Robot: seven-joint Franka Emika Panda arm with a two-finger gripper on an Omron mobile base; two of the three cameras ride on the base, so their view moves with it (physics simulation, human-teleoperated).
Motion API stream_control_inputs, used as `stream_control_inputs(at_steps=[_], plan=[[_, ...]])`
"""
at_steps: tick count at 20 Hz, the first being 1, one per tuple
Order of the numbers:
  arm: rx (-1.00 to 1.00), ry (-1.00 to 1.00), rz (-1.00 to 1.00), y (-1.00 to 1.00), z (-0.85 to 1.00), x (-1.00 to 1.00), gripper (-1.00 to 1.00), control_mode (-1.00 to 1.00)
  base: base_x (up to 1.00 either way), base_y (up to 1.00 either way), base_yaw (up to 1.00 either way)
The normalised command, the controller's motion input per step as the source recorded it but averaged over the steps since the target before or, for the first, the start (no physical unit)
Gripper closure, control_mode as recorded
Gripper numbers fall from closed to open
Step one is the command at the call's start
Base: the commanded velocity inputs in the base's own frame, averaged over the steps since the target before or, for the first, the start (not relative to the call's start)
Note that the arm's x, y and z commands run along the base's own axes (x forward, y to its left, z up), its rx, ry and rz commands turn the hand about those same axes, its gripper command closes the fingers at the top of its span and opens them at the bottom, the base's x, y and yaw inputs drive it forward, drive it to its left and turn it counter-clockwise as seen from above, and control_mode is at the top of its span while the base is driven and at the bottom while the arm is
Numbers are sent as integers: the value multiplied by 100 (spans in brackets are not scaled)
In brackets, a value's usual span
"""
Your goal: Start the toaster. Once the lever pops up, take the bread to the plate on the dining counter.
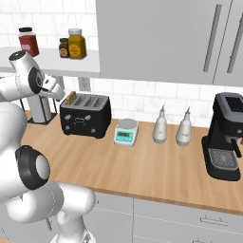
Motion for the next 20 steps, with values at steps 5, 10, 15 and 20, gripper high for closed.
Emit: stream_control_inputs(at_steps=[5, 10, 15, 20], plan=[[0, 0, 0, 0, 0, 0, -100, -100, 0, 0, 0], [0, 0, 0, 0, 0, 0, -100, -100, 0, 0, 0], [0, 0, 0, 0, 0, 0, -100, -100, 0, 0, 0], [0, 0, 0, 0, 0, 0, -100, -100, 0, 0, 0]])
